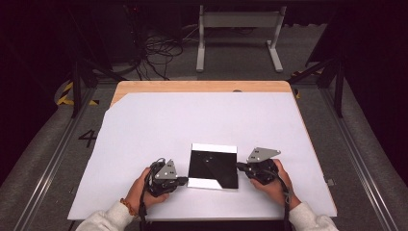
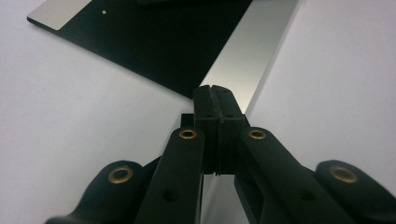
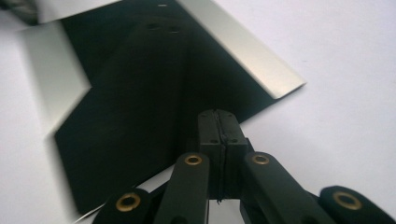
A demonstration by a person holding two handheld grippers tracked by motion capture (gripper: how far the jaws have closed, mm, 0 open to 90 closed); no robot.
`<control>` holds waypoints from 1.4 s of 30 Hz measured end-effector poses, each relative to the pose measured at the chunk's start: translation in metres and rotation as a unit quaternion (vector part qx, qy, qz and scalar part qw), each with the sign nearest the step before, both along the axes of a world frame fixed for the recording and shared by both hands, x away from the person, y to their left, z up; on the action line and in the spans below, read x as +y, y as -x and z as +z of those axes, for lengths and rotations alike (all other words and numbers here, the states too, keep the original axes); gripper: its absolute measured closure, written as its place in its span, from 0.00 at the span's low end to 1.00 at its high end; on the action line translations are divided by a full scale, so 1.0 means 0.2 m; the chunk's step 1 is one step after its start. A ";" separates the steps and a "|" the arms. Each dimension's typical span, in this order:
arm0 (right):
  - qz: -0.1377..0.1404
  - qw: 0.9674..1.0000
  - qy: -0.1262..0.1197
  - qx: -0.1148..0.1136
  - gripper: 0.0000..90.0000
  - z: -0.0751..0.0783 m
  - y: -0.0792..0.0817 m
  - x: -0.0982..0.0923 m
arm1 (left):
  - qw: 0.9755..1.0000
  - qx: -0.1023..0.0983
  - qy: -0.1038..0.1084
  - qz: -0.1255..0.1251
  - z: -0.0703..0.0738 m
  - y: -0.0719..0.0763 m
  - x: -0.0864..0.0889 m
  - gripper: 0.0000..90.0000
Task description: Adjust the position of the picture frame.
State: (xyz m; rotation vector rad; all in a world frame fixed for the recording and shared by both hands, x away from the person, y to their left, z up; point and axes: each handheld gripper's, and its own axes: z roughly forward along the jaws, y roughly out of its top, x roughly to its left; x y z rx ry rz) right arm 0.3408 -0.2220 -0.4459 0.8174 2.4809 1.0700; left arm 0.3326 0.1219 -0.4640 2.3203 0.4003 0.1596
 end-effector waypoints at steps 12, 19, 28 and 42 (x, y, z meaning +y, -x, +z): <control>0.038 0.999 -0.023 0.027 1.00 -0.02 0.27 -0.07 | 0.999 0.012 -0.008 -0.029 0.01 0.10 -0.02 0.99; 0.053 0.998 -0.024 0.017 1.00 -0.05 0.30 -0.01 | 1.000 0.018 0.004 -0.010 0.00 0.08 0.01 0.97; 0.056 0.998 -0.009 0.008 1.00 -0.07 0.29 0.02 | 1.000 0.007 0.002 -0.009 -0.01 0.07 -0.01 1.00; 0.044 0.999 0.008 -0.017 1.00 -0.07 0.27 0.04 | 0.999 -0.029 -0.023 -0.007 0.00 0.07 -0.05 1.00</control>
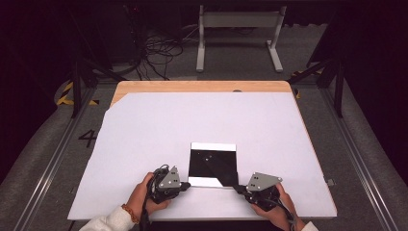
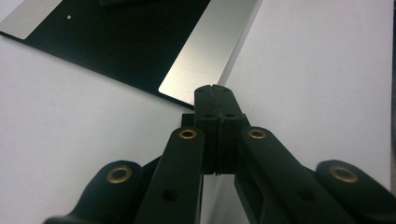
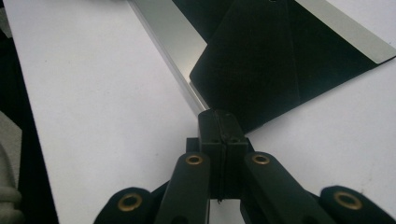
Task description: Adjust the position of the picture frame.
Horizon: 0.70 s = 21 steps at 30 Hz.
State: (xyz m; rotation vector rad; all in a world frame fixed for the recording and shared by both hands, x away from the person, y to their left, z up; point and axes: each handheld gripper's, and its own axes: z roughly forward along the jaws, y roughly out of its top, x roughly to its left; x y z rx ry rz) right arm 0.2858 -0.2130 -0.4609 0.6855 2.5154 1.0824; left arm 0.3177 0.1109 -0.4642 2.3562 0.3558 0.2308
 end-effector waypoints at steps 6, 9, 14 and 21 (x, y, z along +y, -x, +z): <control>-0.008 1.000 -0.001 0.001 1.00 0.00 -0.02 0.00 | 1.000 -0.002 0.000 0.003 0.00 -0.02 -0.01 1.00; -0.011 1.000 -0.003 0.002 1.00 0.00 -0.04 0.00 | 1.000 0.001 0.001 0.009 0.00 -0.03 -0.01 1.00; -0.018 1.000 0.000 0.003 1.00 0.00 -0.06 0.00 | 1.000 -0.003 0.001 0.014 0.00 -0.05 -0.02 1.00; -0.024 1.000 -0.001 0.005 1.00 0.00 -0.09 0.00 | 1.000 0.005 0.009 0.021 0.00 -0.08 -0.03 1.00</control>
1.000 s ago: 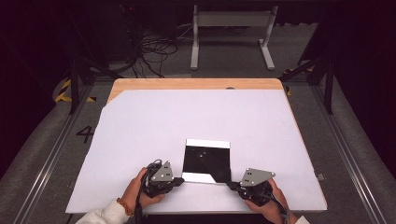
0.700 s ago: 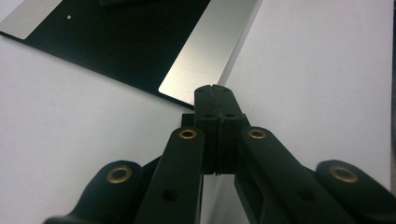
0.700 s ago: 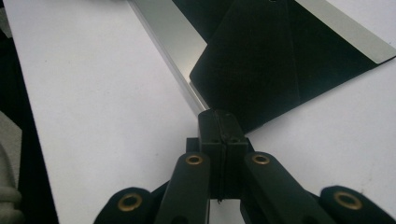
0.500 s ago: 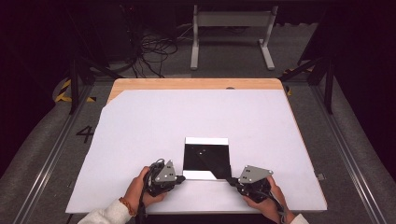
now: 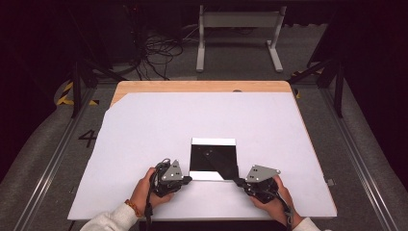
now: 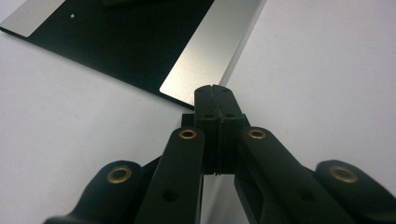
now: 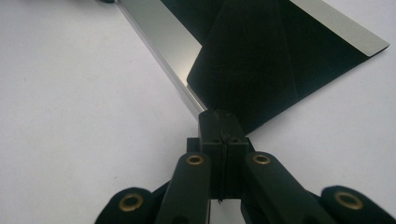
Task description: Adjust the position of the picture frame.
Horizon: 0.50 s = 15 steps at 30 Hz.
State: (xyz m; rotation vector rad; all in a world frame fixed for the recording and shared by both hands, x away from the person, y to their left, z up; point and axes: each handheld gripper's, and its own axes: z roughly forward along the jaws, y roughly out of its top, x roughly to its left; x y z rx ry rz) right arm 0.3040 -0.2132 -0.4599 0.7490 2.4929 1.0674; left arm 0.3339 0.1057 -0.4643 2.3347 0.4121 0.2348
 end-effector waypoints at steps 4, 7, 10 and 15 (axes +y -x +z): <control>-0.001 1.000 -0.001 0.001 1.00 0.00 -0.01 0.00 | 1.000 0.003 0.003 0.002 0.00 -0.01 0.00 1.00; -0.003 1.000 0.003 -0.002 1.00 0.00 -0.01 0.00 | 1.000 0.003 0.006 0.003 0.00 -0.02 -0.01 1.00; -0.005 1.000 -0.001 0.001 1.00 0.00 -0.02 -0.01 | 1.000 0.002 0.004 0.004 0.00 -0.02 -0.01 1.00; -0.005 1.000 -0.001 0.002 1.00 0.00 -0.03 -0.01 | 1.000 0.004 0.006 0.006 0.00 -0.03 -0.02 1.00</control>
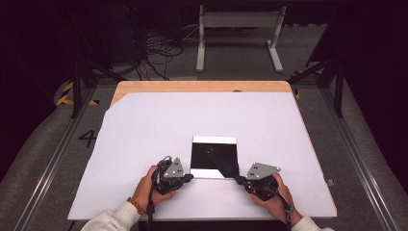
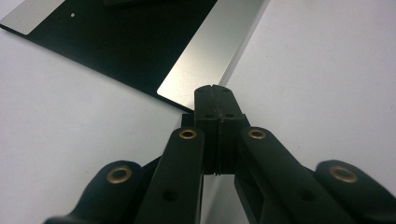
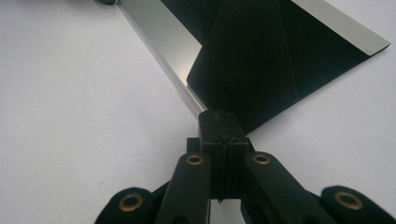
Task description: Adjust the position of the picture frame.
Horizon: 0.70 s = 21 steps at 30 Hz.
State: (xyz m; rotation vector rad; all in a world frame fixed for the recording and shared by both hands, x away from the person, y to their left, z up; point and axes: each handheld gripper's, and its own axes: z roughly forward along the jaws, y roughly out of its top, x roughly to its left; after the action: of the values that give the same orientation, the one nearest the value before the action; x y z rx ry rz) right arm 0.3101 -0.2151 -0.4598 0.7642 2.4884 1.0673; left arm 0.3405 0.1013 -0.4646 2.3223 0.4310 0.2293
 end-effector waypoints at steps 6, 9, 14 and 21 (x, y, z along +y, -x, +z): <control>0.000 1.000 0.001 -0.001 1.00 0.00 0.00 0.00 | 1.000 -0.001 0.001 0.003 0.00 0.01 0.00 1.00; 0.000 1.000 -0.001 0.001 1.00 0.00 0.00 0.00 | 1.000 -0.002 0.004 0.002 0.00 0.01 0.01 1.00; 0.004 1.000 -0.006 -0.002 1.00 0.01 0.01 -0.02 | 1.000 -0.005 0.015 0.000 0.02 0.02 0.04 1.00; -0.004 1.000 -0.022 -0.020 1.00 0.06 0.01 -0.06 | 0.999 -0.021 0.032 0.015 0.07 0.02 0.15 1.00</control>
State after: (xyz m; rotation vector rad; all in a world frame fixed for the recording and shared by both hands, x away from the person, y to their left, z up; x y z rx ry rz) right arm 0.3079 -0.2261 -0.4477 0.7575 2.4349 1.1264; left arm 0.3375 0.1322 -0.4516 2.2455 0.4464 0.2745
